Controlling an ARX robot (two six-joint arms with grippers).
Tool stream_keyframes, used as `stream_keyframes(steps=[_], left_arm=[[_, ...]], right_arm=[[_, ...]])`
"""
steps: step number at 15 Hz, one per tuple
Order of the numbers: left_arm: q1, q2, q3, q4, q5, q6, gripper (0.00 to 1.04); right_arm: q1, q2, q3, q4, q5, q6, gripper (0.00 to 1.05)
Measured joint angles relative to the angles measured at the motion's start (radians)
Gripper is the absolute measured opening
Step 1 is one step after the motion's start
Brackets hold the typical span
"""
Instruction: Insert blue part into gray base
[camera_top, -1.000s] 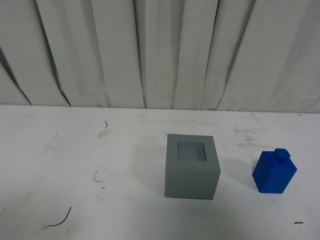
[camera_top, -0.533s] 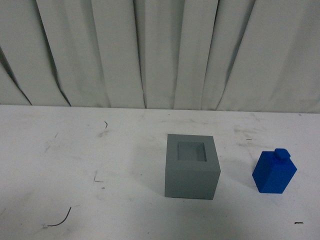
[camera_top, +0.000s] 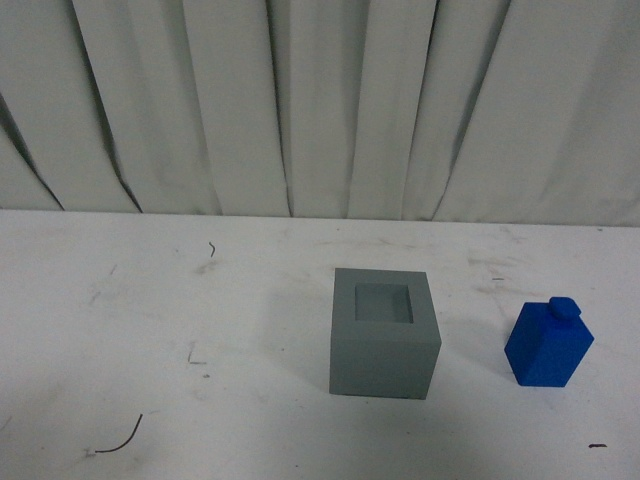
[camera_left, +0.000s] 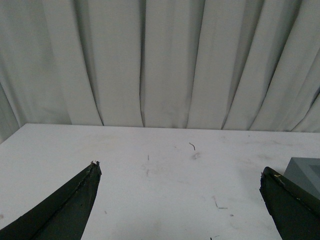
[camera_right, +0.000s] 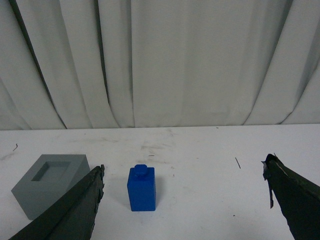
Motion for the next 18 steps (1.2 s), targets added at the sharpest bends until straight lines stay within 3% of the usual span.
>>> stream_keyframes(steps=[5, 8, 11, 13, 16, 18], left_arm=[[0.000, 0.000, 0.000, 0.000, 0.000, 0.000, 0.98], [0.000, 0.000, 0.000, 0.000, 0.000, 0.000, 0.98], [0.000, 0.000, 0.000, 0.000, 0.000, 0.000, 0.98], [0.000, 0.000, 0.000, 0.000, 0.000, 0.000, 0.98], [0.000, 0.000, 0.000, 0.000, 0.000, 0.000, 0.98], [0.000, 0.000, 0.000, 0.000, 0.000, 0.000, 0.98]], right_arm=[[-0.017, 0.020, 0.000, 0.050, -0.026, -0.001, 0.98], [-0.198, 0.401, 0.032, 0.433, -0.193, 0.003, 0.98], [-0.235, 0.863, 0.254, 0.808, -0.294, 0.000, 0.98], [-0.211, 1.118, 0.444, 0.811, -0.316, -0.026, 0.98], [-0.200, 1.357, 0.744, 0.543, -0.461, -0.171, 0.98], [-0.175, 1.422, 0.921, 0.285, -0.591, -0.381, 0.98]])
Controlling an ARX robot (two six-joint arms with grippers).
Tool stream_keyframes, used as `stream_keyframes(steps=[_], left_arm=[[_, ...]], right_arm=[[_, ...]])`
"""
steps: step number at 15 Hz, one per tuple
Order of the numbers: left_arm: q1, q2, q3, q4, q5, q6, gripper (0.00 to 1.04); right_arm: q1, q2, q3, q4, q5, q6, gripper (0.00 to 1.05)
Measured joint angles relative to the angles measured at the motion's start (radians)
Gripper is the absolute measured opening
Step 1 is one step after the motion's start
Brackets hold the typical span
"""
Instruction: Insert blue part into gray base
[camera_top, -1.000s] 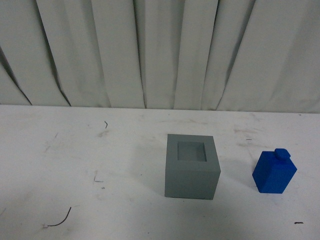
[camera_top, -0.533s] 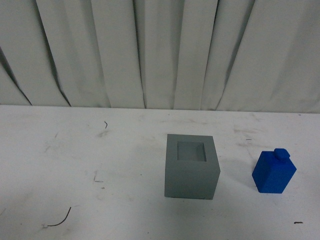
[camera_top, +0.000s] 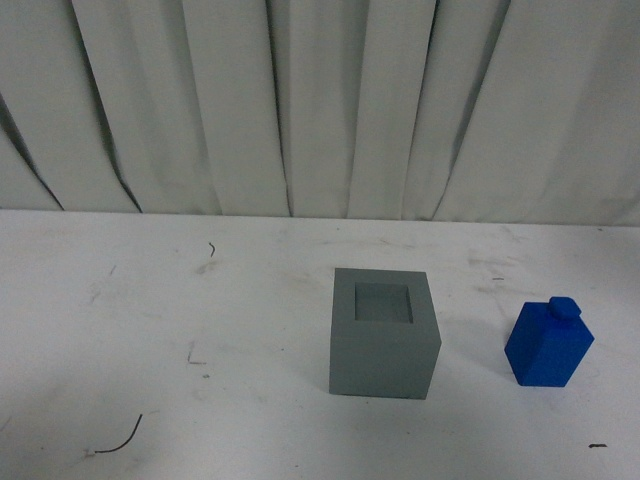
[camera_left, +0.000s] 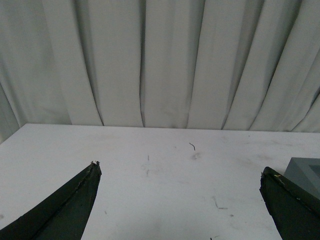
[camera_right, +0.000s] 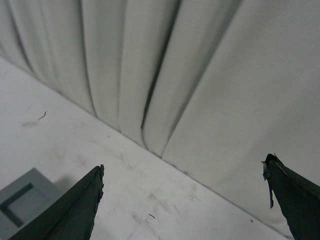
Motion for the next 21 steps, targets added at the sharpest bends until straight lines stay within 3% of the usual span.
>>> stream_keyframes(steps=[3, 4, 5, 6, 13, 21], left_arm=[[0.000, 0.000, 0.000, 0.000, 0.000, 0.000, 0.98], [0.000, 0.000, 0.000, 0.000, 0.000, 0.000, 0.98], [0.000, 0.000, 0.000, 0.000, 0.000, 0.000, 0.98], [0.000, 0.000, 0.000, 0.000, 0.000, 0.000, 0.98], [0.000, 0.000, 0.000, 0.000, 0.000, 0.000, 0.98], [0.000, 0.000, 0.000, 0.000, 0.000, 0.000, 0.98]], right_arm=[[0.023, 0.104, 0.202, -0.363, -0.070, -0.345, 0.98], [0.011, 0.177, 0.294, -0.562, -0.077, -0.550, 0.98], [0.005, 0.235, 0.372, -0.727, -0.067, -0.733, 0.98], [0.008, 0.272, 0.419, -0.818, -0.037, -0.827, 0.98], [0.063, 0.383, 0.536, -1.094, 0.093, -1.038, 0.98], [0.085, 0.493, 0.576, -1.099, 0.200, -1.101, 0.98]])
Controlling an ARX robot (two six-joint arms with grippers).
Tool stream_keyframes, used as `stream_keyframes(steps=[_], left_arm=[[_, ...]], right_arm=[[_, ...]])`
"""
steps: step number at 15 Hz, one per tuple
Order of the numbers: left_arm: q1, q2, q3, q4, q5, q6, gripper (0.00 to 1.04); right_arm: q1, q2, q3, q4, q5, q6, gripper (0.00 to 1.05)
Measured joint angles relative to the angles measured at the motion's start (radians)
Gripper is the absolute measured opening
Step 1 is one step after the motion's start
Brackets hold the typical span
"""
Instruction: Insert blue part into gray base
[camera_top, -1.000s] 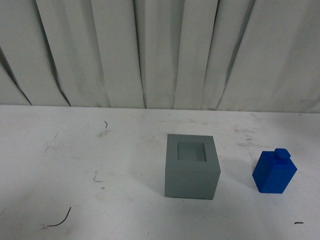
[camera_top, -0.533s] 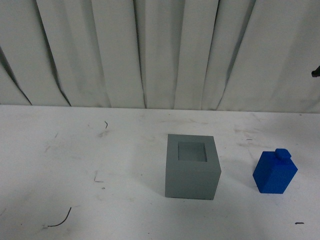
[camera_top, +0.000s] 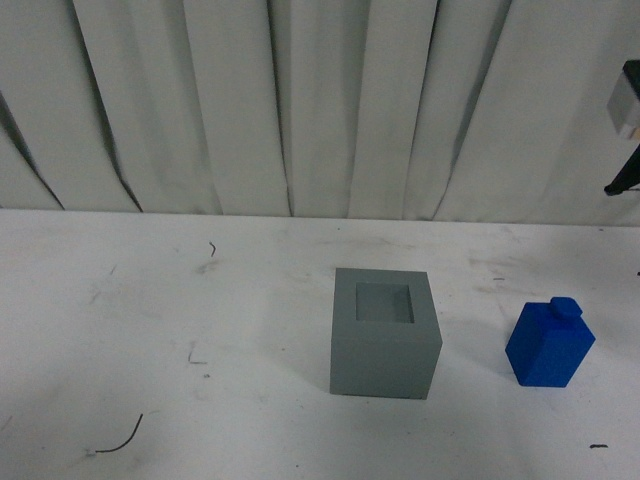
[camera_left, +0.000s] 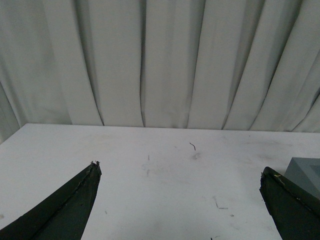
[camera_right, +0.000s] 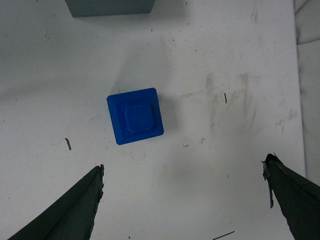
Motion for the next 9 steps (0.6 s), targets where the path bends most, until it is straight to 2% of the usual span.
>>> stream_keyframes(steps=[4, 9], left_arm=[[0.000, 0.000, 0.000, 0.000, 0.000, 0.000, 0.98], [0.000, 0.000, 0.000, 0.000, 0.000, 0.000, 0.98]], right_arm=[[0.019, 0.062, -0.018, 0.051, 0.051, -0.022, 0.98], [0.037, 0.140, -0.046, 0.062, 0.062, -0.032, 0.98]])
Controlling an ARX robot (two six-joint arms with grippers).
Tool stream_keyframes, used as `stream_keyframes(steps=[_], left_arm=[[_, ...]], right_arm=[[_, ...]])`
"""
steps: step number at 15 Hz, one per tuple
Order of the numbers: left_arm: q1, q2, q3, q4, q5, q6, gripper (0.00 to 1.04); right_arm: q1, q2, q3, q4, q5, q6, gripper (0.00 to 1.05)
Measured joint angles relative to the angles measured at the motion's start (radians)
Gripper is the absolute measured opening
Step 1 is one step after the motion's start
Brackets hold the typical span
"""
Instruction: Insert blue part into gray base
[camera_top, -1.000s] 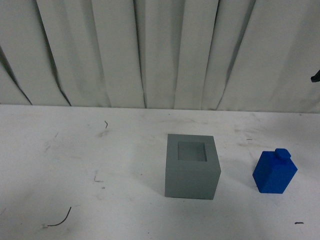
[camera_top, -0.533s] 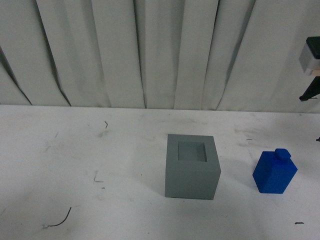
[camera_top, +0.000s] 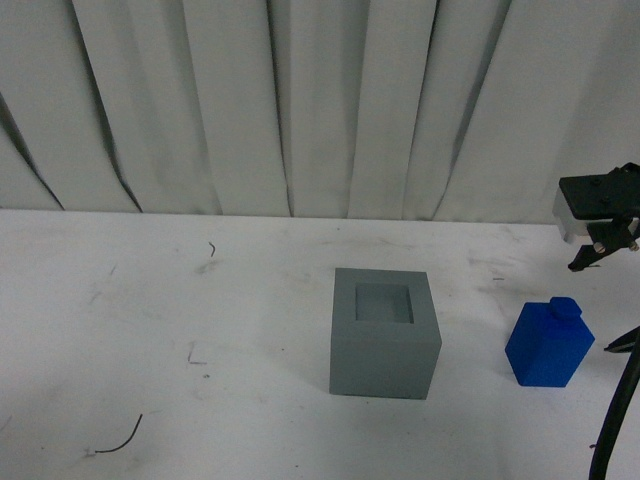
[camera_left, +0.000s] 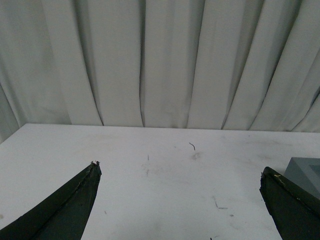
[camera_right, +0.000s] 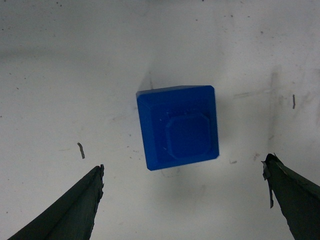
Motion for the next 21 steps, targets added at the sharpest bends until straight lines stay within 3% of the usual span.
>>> stream_keyframes(steps=[17, 19, 21], left_arm=[[0.000, 0.000, 0.000, 0.000, 0.000, 0.000, 0.98], [0.000, 0.000, 0.000, 0.000, 0.000, 0.000, 0.98], [0.000, 0.000, 0.000, 0.000, 0.000, 0.000, 0.98]], right_arm=[[0.075, 0.151, 0.062, 0.012, 0.008, 0.011, 0.98], [0.071, 0.153, 0.077, -0.008, 0.014, 0.011, 0.48], [0.058, 0.150, 0.087, -0.045, 0.010, 0.011, 0.47]])
